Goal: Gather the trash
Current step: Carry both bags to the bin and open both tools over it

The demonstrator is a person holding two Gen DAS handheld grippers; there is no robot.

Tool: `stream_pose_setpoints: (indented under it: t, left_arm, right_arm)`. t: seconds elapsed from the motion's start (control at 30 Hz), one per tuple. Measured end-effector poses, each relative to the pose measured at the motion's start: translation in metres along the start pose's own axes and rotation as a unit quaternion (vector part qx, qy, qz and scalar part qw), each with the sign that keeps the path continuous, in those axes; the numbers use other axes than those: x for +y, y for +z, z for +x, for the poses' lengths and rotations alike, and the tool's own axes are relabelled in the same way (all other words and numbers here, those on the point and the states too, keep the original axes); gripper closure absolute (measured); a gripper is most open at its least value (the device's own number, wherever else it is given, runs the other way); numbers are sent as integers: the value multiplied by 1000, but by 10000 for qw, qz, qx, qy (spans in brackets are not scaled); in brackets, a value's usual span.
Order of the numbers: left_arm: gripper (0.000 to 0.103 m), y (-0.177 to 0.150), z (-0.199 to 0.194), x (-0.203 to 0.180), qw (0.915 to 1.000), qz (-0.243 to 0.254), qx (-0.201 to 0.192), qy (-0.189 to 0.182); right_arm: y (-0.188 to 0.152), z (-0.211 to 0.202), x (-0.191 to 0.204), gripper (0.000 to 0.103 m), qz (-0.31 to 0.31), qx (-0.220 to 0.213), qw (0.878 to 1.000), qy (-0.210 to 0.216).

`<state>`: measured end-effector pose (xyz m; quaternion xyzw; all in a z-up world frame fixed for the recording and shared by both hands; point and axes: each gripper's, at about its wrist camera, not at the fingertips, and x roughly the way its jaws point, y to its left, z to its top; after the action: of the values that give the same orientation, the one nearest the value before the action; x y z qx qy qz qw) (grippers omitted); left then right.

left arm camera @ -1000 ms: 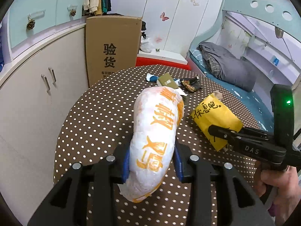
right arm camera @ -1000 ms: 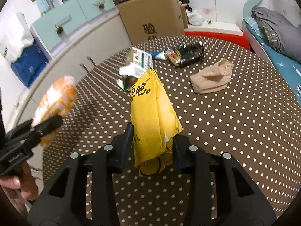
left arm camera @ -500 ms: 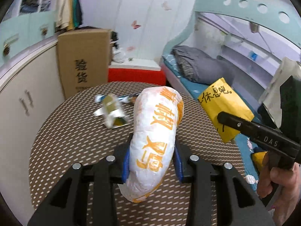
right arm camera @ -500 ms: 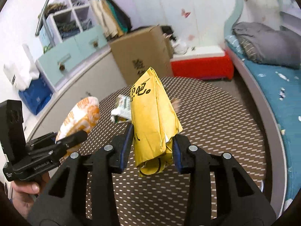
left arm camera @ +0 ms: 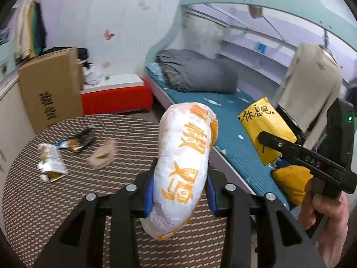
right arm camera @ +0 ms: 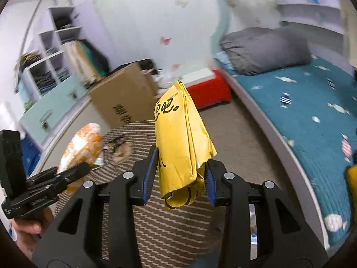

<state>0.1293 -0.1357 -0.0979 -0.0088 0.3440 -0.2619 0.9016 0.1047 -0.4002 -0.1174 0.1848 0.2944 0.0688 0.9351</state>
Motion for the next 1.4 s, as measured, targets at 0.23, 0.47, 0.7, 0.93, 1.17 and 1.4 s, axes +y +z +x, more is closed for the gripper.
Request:
stream_pose_setpoints:
  t: [0.23,0.47,0.7,0.93,1.17,1.4]
  left_arm:
    - [66,0,47,-63,9981,360,276,-415]
    - [66,-6,109,-110,9943,507,753,-565]
    - [66,-27,179,-146,9862,619,1442,-522]
    - [66,-50,229,-172,9756,704,2028,-450]
    - [66,-65,268,-180,9664,737,2454,-228]
    - [65,-91,309,-186,9517,844,2952,-76]
  right_arm:
    - [-19,-5,-88,65,704,181,9956,-592]
    - [-47,13,-146,65,1234,491,9874,-867]
    - [-70,44,-193,65,1586,907,9774,-1067]
    - [-98,77,-236,63,1986,1303,9644,-1161]
    - [-127,109,-273,24,2569,1691,9460,-1029]
    - [-131,79,-289,19,2880,1358,9384,-1341]
